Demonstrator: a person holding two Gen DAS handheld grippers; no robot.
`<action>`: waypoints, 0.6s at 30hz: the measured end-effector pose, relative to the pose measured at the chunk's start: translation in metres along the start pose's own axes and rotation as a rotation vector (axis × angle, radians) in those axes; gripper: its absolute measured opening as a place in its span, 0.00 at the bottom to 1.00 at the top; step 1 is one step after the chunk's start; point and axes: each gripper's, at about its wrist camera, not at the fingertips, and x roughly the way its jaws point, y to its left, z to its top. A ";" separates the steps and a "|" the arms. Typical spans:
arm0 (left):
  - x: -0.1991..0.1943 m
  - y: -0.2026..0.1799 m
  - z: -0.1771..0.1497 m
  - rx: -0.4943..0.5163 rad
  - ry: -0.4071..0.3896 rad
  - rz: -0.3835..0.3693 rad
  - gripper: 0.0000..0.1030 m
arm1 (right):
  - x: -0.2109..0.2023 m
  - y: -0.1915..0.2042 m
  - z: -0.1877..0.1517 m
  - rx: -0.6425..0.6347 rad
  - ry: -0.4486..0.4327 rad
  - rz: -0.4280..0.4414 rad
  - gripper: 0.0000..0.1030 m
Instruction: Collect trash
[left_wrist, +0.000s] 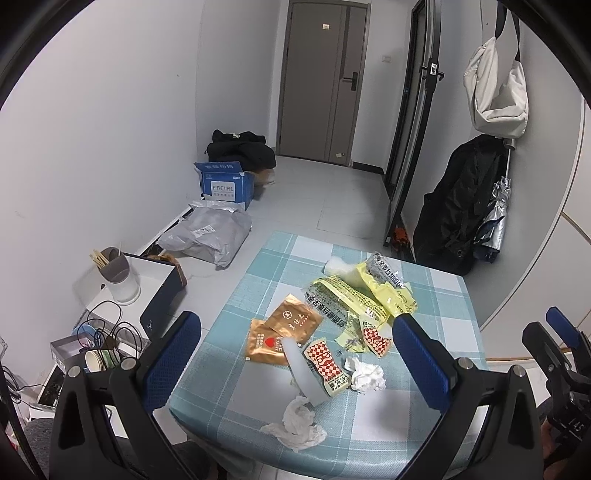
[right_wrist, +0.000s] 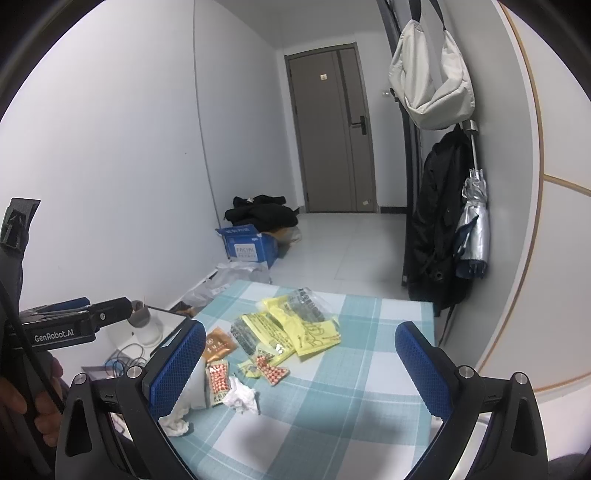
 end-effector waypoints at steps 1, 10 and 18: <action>0.000 0.000 0.000 0.000 0.000 -0.001 0.99 | 0.000 0.000 0.000 0.000 0.000 0.001 1.00; 0.000 -0.001 0.000 -0.002 0.003 -0.004 0.99 | 0.000 0.000 0.000 0.003 0.000 0.005 1.00; 0.004 -0.001 -0.001 -0.007 0.024 -0.025 0.99 | 0.004 -0.002 -0.001 0.014 0.010 0.022 1.00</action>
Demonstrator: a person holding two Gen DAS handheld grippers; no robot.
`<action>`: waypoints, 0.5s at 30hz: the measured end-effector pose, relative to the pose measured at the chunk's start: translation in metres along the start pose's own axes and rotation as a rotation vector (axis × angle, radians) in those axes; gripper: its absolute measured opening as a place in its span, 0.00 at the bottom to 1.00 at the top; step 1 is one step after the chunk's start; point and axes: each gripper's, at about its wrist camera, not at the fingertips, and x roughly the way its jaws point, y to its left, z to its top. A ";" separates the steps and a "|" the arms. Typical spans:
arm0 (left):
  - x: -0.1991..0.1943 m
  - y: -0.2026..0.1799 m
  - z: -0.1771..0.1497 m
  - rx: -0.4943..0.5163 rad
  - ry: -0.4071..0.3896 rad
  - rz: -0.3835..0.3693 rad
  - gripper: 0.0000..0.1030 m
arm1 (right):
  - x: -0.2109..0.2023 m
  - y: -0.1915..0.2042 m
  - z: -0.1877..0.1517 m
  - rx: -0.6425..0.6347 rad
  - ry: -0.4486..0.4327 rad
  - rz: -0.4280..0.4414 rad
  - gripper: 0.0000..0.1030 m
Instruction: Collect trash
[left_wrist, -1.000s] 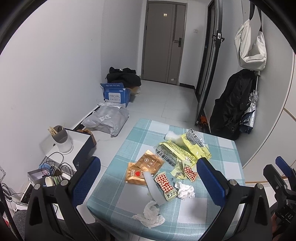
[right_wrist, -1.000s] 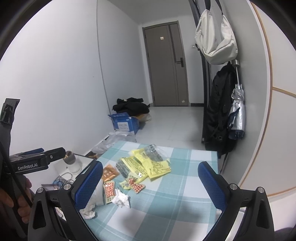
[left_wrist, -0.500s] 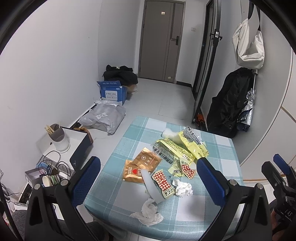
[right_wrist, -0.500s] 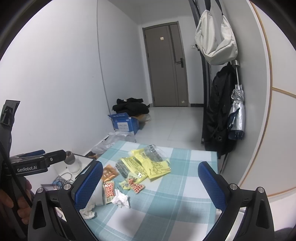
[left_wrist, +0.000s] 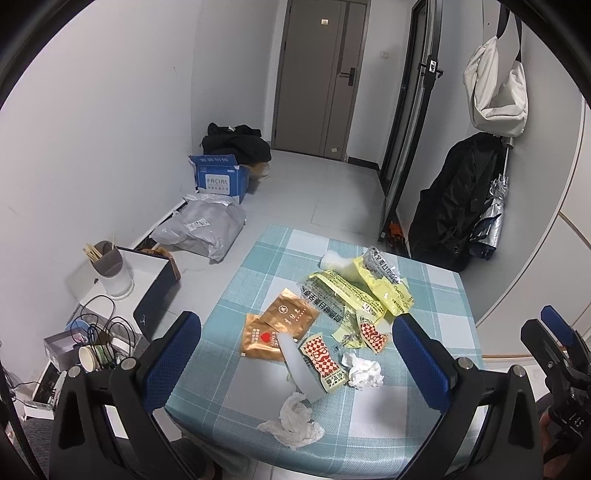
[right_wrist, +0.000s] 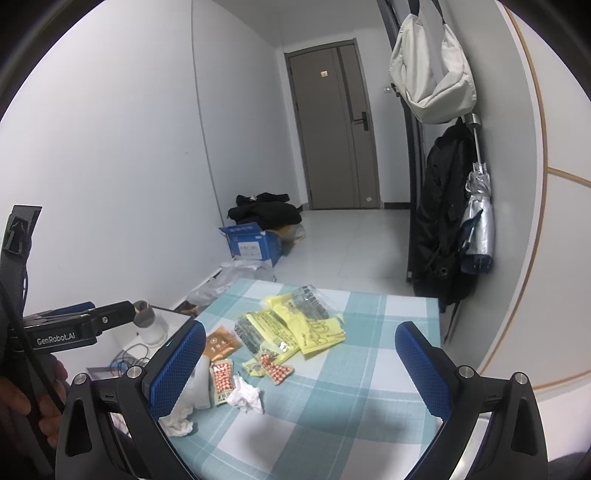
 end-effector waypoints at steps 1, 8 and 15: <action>0.001 0.000 0.000 0.000 0.003 -0.005 0.99 | 0.000 0.000 0.000 -0.001 -0.002 0.000 1.00; 0.013 0.006 -0.002 0.015 0.052 -0.045 0.99 | 0.005 0.002 -0.001 -0.001 0.007 0.001 1.00; 0.035 0.023 -0.018 0.031 0.168 -0.125 0.99 | 0.019 0.003 -0.001 0.004 0.036 0.011 1.00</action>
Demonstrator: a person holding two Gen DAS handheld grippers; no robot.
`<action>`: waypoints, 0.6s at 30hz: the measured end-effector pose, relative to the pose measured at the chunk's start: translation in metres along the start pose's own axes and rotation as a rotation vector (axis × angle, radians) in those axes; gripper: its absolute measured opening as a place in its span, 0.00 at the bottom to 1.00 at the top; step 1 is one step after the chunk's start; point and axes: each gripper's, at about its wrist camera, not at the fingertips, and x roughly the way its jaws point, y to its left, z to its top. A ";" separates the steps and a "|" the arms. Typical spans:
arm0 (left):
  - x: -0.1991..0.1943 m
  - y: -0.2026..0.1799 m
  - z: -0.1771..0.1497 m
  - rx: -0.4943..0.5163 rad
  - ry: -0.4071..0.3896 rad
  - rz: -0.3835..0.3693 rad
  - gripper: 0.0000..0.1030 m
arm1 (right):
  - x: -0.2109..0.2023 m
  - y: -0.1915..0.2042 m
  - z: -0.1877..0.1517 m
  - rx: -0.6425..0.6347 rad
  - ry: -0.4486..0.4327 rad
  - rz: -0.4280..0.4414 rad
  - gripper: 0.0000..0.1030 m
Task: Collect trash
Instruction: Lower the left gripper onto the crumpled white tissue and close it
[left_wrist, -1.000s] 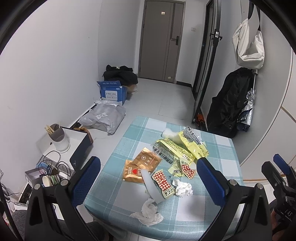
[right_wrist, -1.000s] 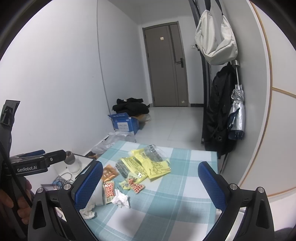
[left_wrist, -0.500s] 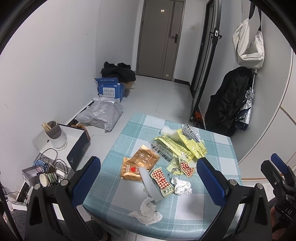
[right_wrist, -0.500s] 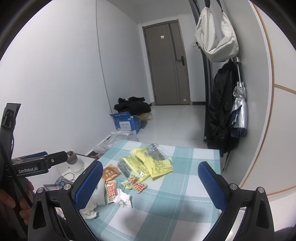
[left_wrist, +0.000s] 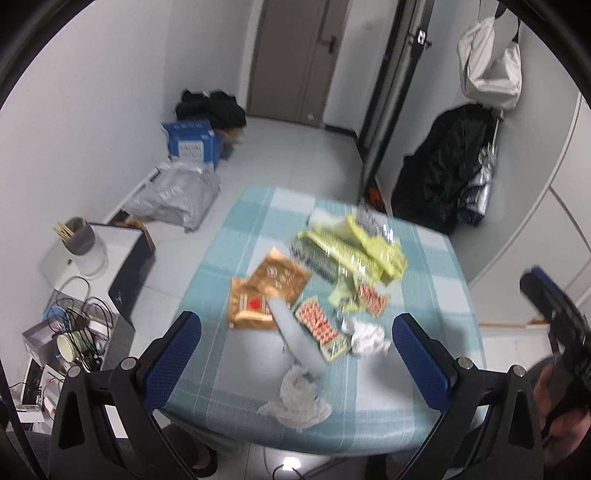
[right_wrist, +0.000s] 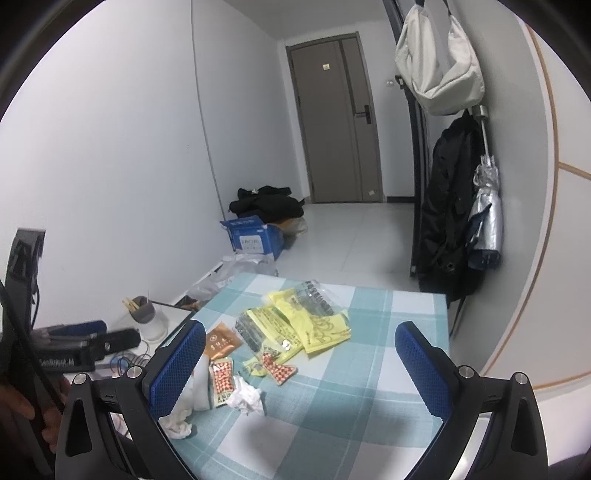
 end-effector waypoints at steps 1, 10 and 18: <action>0.003 0.002 -0.001 0.006 0.015 -0.008 0.99 | 0.003 0.000 0.000 0.003 0.008 0.004 1.00; 0.030 0.007 -0.028 0.106 0.208 -0.051 0.98 | 0.028 -0.002 0.001 0.040 0.050 0.017 1.00; 0.042 0.007 -0.040 0.161 0.287 -0.046 0.96 | 0.041 -0.003 0.003 0.048 0.075 0.034 1.00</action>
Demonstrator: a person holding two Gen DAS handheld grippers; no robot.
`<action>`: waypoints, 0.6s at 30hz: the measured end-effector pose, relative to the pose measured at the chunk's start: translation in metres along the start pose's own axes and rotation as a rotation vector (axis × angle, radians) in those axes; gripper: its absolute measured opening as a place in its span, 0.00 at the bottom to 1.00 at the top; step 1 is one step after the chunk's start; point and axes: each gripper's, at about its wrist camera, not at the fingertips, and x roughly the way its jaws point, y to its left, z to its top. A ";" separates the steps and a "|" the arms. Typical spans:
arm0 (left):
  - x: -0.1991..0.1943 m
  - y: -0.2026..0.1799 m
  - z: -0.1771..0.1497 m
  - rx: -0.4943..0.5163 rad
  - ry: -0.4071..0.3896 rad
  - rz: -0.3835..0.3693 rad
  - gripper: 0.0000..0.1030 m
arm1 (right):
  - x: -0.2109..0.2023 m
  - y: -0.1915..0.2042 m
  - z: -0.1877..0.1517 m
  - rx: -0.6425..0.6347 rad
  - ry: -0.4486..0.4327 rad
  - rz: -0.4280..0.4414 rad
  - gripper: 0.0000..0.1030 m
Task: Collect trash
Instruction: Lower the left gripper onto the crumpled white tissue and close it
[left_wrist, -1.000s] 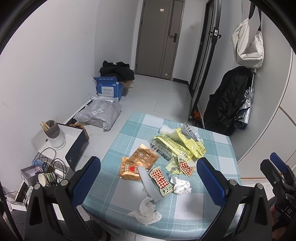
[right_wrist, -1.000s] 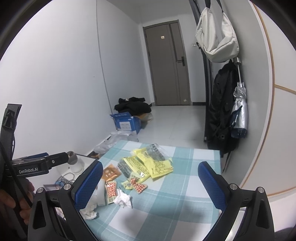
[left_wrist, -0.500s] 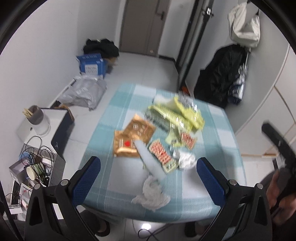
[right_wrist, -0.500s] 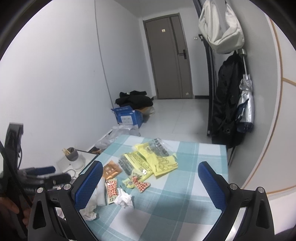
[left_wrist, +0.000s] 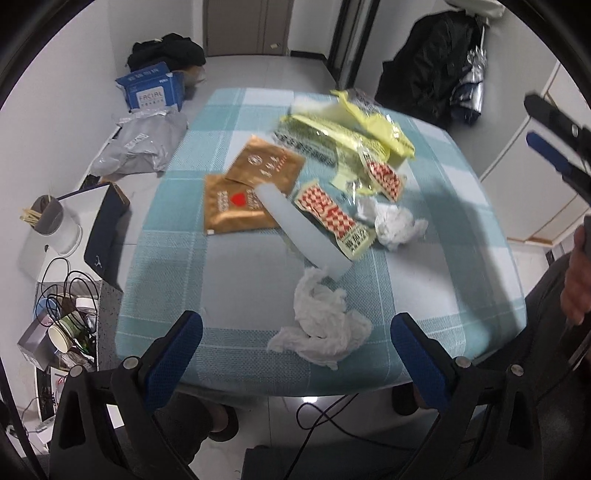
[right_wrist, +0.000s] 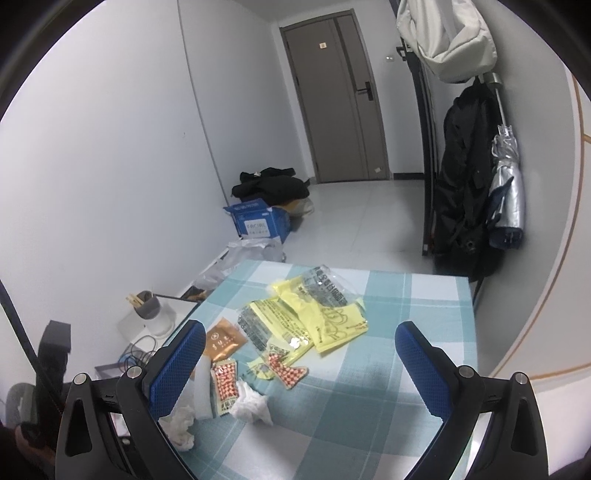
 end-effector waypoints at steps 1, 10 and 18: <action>0.003 0.000 0.000 0.007 0.003 0.003 0.94 | 0.001 0.000 0.000 0.003 0.001 0.001 1.00; 0.009 -0.010 -0.005 0.079 0.027 0.019 0.82 | 0.003 0.000 0.001 0.020 0.008 0.013 1.00; 0.022 -0.021 -0.006 0.136 0.079 0.036 0.30 | 0.001 -0.003 0.000 0.027 0.010 0.007 1.00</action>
